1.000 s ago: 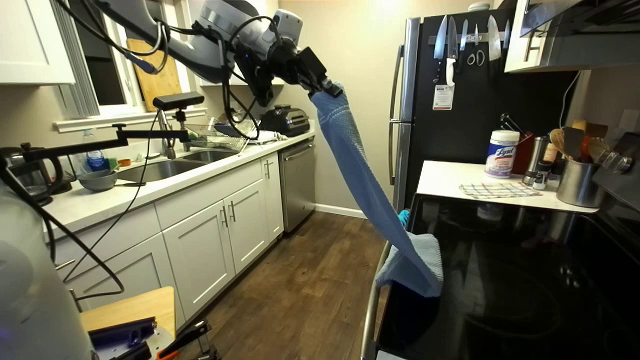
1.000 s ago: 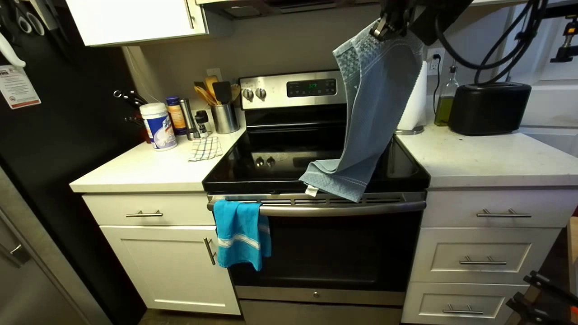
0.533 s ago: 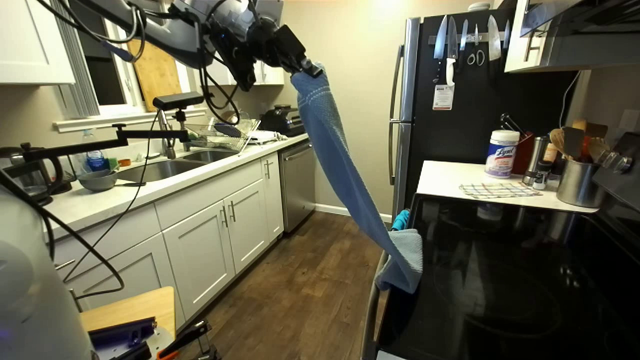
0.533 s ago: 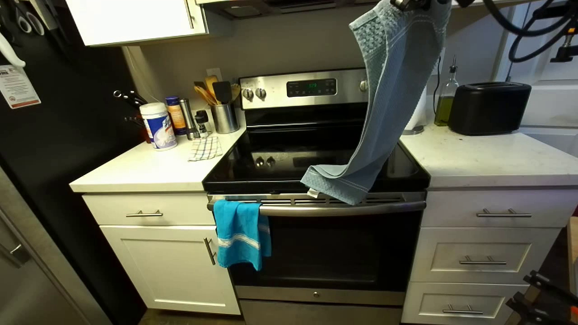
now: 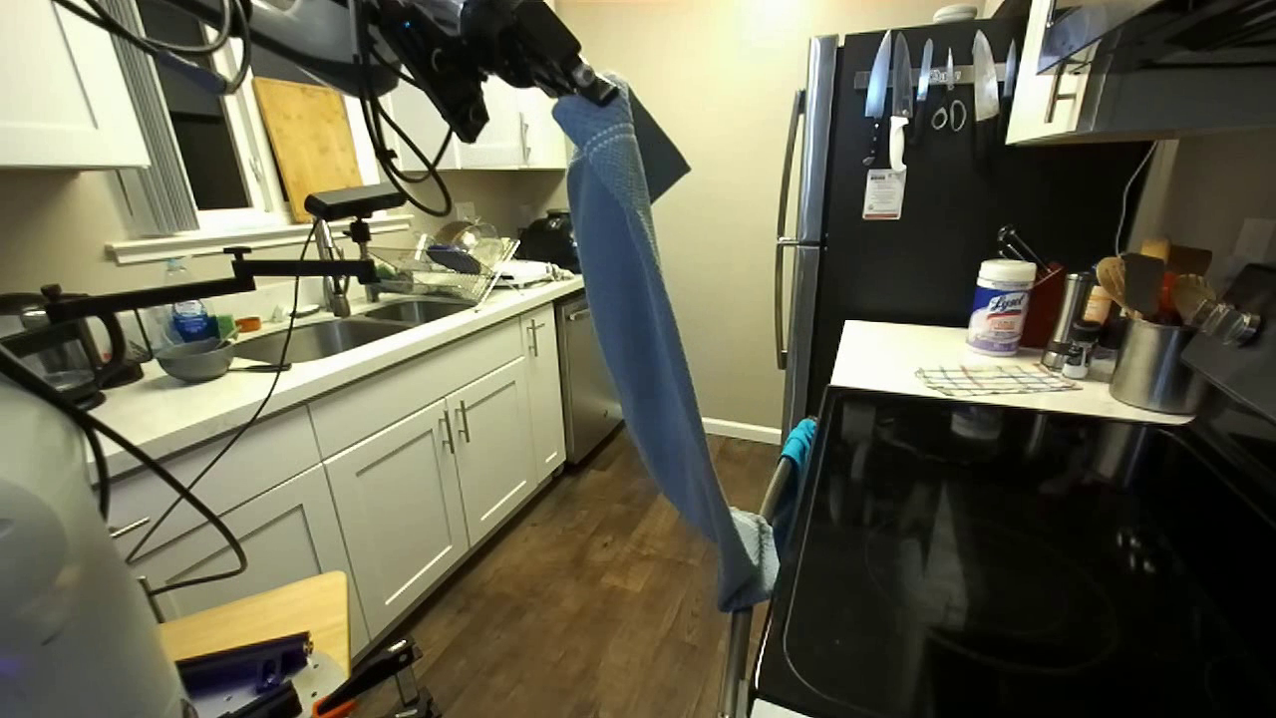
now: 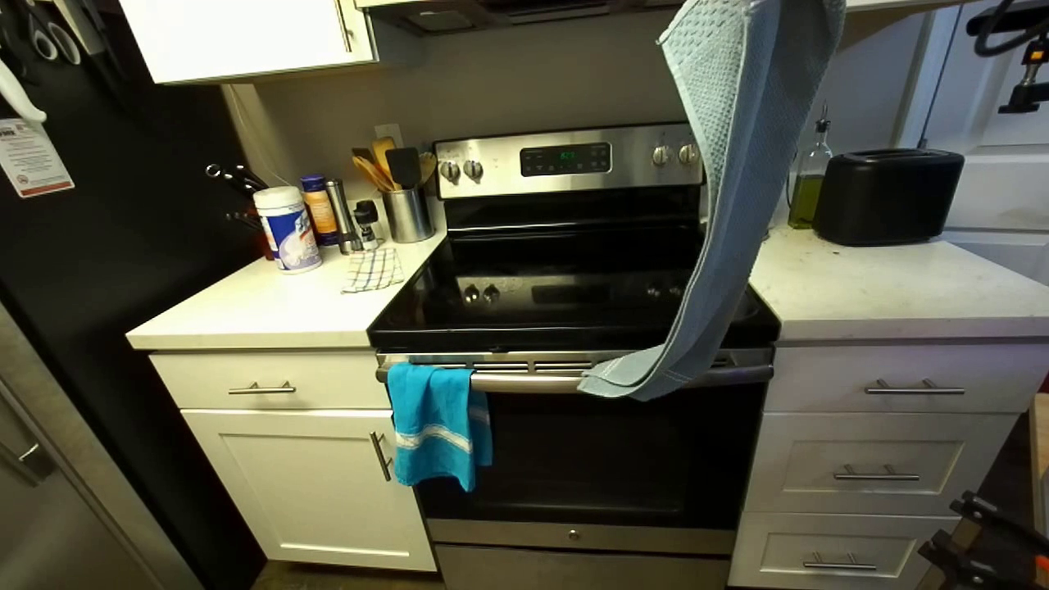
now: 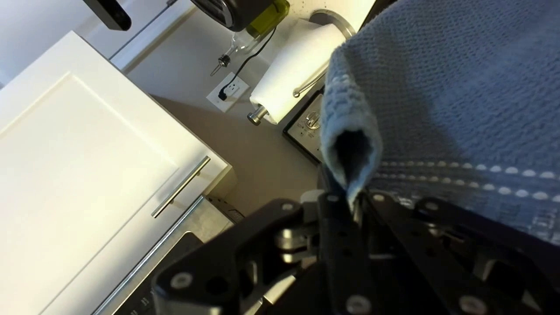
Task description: Hang the light blue towel on the handle of the oven.
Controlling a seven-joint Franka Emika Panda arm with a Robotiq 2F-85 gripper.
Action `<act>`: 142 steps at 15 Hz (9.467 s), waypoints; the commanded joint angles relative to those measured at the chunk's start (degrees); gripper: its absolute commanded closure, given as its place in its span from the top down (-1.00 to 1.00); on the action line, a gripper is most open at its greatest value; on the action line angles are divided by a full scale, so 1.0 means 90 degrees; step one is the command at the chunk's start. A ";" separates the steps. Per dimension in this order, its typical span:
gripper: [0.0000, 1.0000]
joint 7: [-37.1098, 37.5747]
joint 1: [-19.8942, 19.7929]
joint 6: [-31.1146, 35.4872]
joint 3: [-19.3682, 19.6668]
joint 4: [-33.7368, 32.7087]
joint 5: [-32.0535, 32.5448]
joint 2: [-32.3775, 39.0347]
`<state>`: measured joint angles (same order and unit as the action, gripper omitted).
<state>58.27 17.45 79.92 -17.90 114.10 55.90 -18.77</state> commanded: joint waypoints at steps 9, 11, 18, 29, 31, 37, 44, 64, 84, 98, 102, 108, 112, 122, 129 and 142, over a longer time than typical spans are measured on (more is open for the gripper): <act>-0.97 -0.0467 -0.0430 0.0060 0.0568 -0.0751 -0.1487 -0.0433; -0.97 -0.0461 -0.0534 0.0004 0.0586 -0.0962 -0.1763 -0.0368; -0.97 -0.0268 -0.0886 -0.0706 0.0395 -0.1795 -0.2605 0.0081; -0.97 -0.0223 -0.1168 -0.0966 0.0488 -0.2698 -0.2680 0.0869; -0.97 -0.0244 -0.1164 -0.0946 0.0483 -0.2941 -0.2618 0.1170; -0.97 -0.0237 -0.0975 -0.0967 0.0521 -0.3733 -0.2357 0.2148; -0.97 -0.0218 -0.0717 -0.1323 0.0610 -0.4310 -0.1986 0.2255; -0.97 -0.0474 -0.0452 -0.1830 0.0660 -0.6406 -0.0900 0.3315; -0.97 -0.1334 -0.0021 -0.2313 0.1523 -0.9039 -0.0748 0.4843; -0.97 -0.1191 -0.0201 -0.2399 0.1460 -0.9520 -0.0961 0.5629; -0.97 -0.1447 -0.0031 -0.2634 0.1924 -0.9958 -0.1224 0.6041; -0.97 -0.1536 0.0132 -0.2891 0.2559 -1.0561 -0.1807 0.6558; -0.97 -0.1208 0.0091 -0.2636 0.2338 -0.9913 -0.1861 0.6361; -0.97 -0.1568 0.0253 -0.2714 0.2806 -1.0710 -0.2120 0.7228; -0.97 -0.1469 0.0464 -0.2155 0.3176 -1.0321 -0.2343 0.7440; -0.97 -0.0592 0.0980 -0.0533 0.3500 -1.0339 -0.2393 0.8157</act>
<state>50.18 25.78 72.52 12.46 21.04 35.94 53.68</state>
